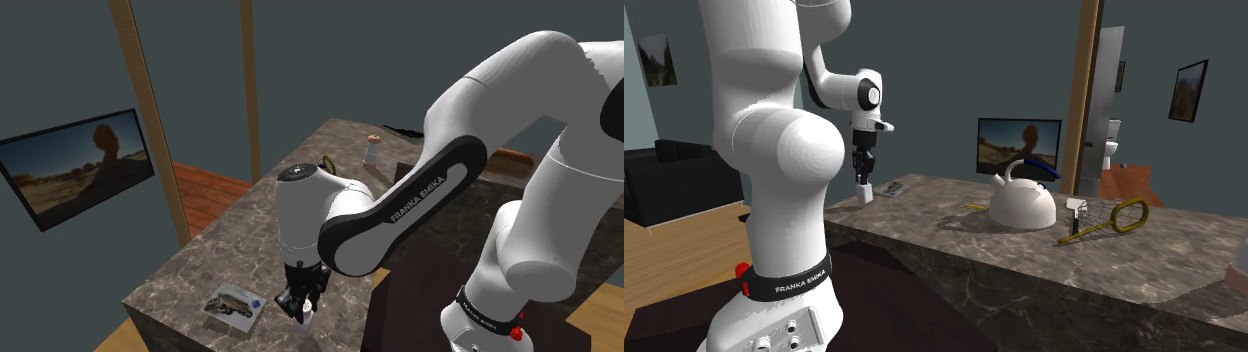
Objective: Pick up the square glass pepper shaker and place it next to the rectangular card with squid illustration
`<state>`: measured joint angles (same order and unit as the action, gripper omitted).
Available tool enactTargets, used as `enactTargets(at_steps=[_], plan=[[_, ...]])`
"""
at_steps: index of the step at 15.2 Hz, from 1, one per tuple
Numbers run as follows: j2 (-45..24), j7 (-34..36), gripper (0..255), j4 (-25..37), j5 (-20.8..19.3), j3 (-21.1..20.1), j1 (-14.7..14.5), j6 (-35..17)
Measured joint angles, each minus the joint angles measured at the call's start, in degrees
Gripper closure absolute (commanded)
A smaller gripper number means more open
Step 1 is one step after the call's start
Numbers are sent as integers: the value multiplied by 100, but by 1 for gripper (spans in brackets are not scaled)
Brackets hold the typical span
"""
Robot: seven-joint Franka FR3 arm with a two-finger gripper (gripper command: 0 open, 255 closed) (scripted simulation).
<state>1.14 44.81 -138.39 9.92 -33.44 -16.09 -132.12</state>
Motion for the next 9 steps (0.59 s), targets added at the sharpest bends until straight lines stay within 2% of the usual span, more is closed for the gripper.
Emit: enactTargets(at_steps=[6,7,9], plan=[[-40,8,255,-43,-17,-3,-2,-82],[-40,8,0,-43,-17,-3,-2,-82],[-40,8,0,-43,-18,-3,-2,-83]])
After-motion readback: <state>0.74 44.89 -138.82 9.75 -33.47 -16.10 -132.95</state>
